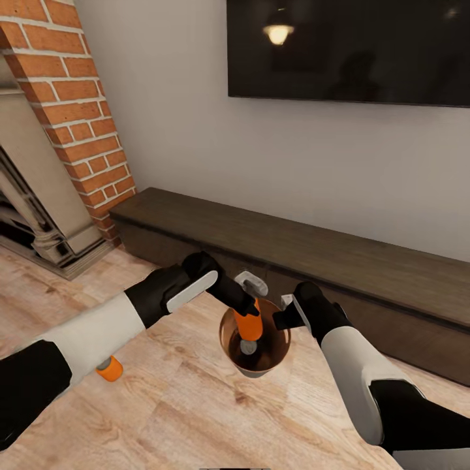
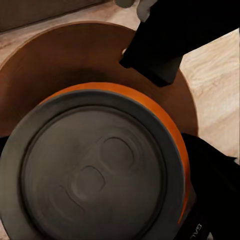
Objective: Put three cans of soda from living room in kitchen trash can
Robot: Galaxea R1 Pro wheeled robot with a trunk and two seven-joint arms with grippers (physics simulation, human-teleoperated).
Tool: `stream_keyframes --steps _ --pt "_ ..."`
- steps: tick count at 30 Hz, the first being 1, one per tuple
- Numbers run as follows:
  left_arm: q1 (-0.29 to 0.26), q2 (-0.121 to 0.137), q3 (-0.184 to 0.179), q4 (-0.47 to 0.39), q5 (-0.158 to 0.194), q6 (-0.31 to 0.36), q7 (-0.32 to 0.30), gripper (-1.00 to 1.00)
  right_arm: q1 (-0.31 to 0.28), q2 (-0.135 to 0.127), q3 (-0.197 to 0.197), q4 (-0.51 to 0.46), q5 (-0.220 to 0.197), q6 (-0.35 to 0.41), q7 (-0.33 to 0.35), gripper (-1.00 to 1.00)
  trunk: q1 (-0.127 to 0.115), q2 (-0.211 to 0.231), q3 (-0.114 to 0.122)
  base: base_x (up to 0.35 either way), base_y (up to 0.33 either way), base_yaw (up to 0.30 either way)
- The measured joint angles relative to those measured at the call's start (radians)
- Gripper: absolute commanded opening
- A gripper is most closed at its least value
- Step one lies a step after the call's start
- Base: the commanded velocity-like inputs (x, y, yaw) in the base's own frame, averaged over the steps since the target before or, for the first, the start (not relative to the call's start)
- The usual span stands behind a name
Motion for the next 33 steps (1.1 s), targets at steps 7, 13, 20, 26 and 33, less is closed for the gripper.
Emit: stream_keyframes --steps 7,13,20,26,33 --pt "0.065 -0.012 -0.015 0.023 -0.084 -0.001 0.015 -1.00 -0.010 0.001 -0.001 0.000 0.004 -0.001 0.000 -1.00 0.000 0.000 0.000 0.000 0.000 0.000" --pt "0.118 -0.037 -0.013 0.075 -0.159 -0.031 0.010 -1.00 -0.010 0.001 0.001 0.003 0.002 0.000 0.001 -1.00 0.000 0.000 0.000 0.000 0.000 0.000" --pt "0.141 -0.047 -0.015 0.083 -0.175 -0.070 0.009 -1.00 -0.011 0.001 0.000 0.002 0.000 0.000 0.001 -1.00 0.000 0.000 0.000 0.000 0.000 0.000" --pt "0.143 -0.057 -0.017 0.086 -0.169 -0.090 0.009 -1.00 -0.011 0.001 0.000 0.001 0.003 0.000 0.000 -1.00 0.000 0.000 0.000 0.000 0.000 0.000" --pt "0.143 -0.085 -0.068 0.192 -0.156 -0.139 0.006 -1.00 -0.010 0.001 0.000 0.025 -0.011 0.001 0.002 -1.00 0.000 0.000 0.000 0.000 0.000 0.000"
